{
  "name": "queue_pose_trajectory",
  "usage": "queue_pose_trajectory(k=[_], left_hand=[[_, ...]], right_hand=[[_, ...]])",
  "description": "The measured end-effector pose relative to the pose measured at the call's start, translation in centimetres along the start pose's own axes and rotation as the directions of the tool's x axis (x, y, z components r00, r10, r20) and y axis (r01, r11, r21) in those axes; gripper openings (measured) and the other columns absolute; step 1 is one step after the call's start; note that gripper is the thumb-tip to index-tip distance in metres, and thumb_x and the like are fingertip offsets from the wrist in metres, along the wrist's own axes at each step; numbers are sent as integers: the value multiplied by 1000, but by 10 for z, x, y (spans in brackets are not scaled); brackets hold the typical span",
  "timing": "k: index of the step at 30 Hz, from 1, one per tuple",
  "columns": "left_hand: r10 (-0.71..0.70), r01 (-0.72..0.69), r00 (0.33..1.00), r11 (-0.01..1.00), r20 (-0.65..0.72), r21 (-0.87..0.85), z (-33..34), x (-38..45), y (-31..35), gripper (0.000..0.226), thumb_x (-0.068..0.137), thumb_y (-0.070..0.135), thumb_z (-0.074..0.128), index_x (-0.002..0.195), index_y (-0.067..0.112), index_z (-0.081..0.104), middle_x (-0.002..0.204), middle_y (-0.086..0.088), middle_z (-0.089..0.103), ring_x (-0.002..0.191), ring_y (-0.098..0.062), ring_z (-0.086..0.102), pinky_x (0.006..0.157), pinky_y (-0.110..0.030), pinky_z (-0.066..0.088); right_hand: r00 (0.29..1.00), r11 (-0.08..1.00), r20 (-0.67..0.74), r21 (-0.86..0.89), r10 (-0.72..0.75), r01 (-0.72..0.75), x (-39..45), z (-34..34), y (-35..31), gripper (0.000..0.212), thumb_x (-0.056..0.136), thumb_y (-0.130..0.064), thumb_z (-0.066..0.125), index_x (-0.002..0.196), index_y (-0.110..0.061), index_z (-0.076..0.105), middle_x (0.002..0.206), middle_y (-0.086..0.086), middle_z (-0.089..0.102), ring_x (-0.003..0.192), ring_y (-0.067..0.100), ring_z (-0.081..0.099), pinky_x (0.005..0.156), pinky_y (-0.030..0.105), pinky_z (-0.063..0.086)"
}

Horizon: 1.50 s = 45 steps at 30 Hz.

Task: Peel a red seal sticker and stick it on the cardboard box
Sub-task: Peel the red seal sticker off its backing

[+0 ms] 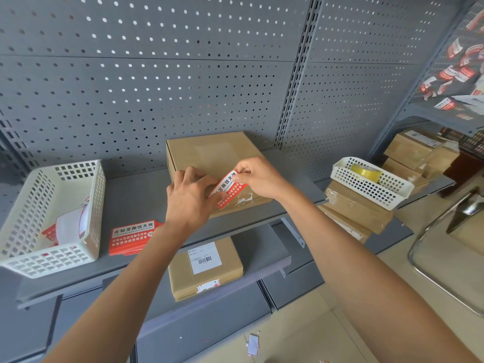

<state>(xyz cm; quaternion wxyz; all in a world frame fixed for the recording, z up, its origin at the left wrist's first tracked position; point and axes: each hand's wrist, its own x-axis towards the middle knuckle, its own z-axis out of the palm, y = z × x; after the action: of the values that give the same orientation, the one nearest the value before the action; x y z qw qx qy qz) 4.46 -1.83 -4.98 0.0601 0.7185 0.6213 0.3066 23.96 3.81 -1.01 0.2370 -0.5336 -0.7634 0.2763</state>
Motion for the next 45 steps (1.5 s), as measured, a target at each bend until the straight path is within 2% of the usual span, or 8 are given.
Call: queue_pose_trajectory(k=[11, 16, 21, 26, 31, 35, 39, 45], left_hand=[[-36, 38, 998, 998, 42, -59, -2, 0, 2, 36, 83, 50, 72, 115, 35, 70, 118, -1, 53, 116, -32, 41, 97, -52, 42], [-45, 55, 997, 982, 56, -183, 0, 6, -7, 21, 77, 67, 51, 84, 48, 57, 106, 5, 62, 111, -27, 49, 95, -39, 38], [-38, 48, 997, 985, 63, -169, 2, 8, -8, 13, 81, 60, 53, 78, 47, 56, 103, 6, 63, 109, -27, 49, 90, -34, 34], [-29, 38, 998, 980, 52, -193, 0, 6, -6, 10, 83, 55, 55, 79, 46, 56, 105, 5, 60, 109, -28, 48, 94, -43, 40], [-39, 47, 998, 985, 52, -165, -3, 5, -2, 9, 92, 43, 62, 85, 37, 62, 106, 2, 57, 108, -28, 44, 94, -51, 43], [-64, 69, 997, 987, 36, -147, -3, 4, 3, 10, 93, 37, 64, 89, 29, 66, 105, 3, 52, 107, -28, 42, 93, -52, 44], [-76, 79, 997, 985, 27, -154, -2, 3, 5, 8, 93, 32, 64, 86, 30, 66, 106, 2, 54, 104, -29, 42, 93, -52, 44], [-109, 115, 993, 978, 47, -176, -10, 4, 11, 13, 87, 39, 62, 84, 28, 69, 105, 5, 52, 103, -26, 40, 96, -48, 41]], right_hand=[[999, 999, 3, 31, 34, -34, 1, 0, 0, 11, 92, -16, 68, 96, -9, 75, 93, 4, 79, 89, 19, 75, 89, 45, 58], [999, 997, -11, 66, 34, -33, -3, 1, -2, 7, 92, -13, 68, 94, -9, 74, 94, 5, 78, 87, 19, 74, 88, 41, 58], [1000, 997, -21, 77, 20, -19, -7, 0, -5, 6, 93, -11, 67, 92, -10, 73, 94, 5, 77, 79, 9, 69, 81, 30, 55], [999, 997, -10, 76, 37, -36, -8, -1, -5, 7, 93, -13, 67, 95, -9, 74, 97, 7, 78, 88, 17, 72, 88, 37, 57], [999, 998, 25, 58, 31, -33, -4, -4, -5, 10, 93, -15, 68, 98, -9, 73, 97, 6, 78, 87, 15, 72, 88, 39, 58], [999, 999, 15, 40, 33, -33, -1, -3, -2, 8, 92, -18, 69, 94, -12, 74, 94, 4, 78, 89, 20, 73, 87, 45, 57], [1000, 999, 6, 36, 2, -3, 2, -2, 0, 6, 89, -17, 70, 89, -15, 75, 90, 2, 78, 85, 20, 73, 83, 44, 56], [997, 998, 75, 60, -10, 5, 9, -6, 3, 3, 87, -18, 72, 85, -18, 75, 88, 3, 78, 87, 22, 74, 87, 47, 56]])
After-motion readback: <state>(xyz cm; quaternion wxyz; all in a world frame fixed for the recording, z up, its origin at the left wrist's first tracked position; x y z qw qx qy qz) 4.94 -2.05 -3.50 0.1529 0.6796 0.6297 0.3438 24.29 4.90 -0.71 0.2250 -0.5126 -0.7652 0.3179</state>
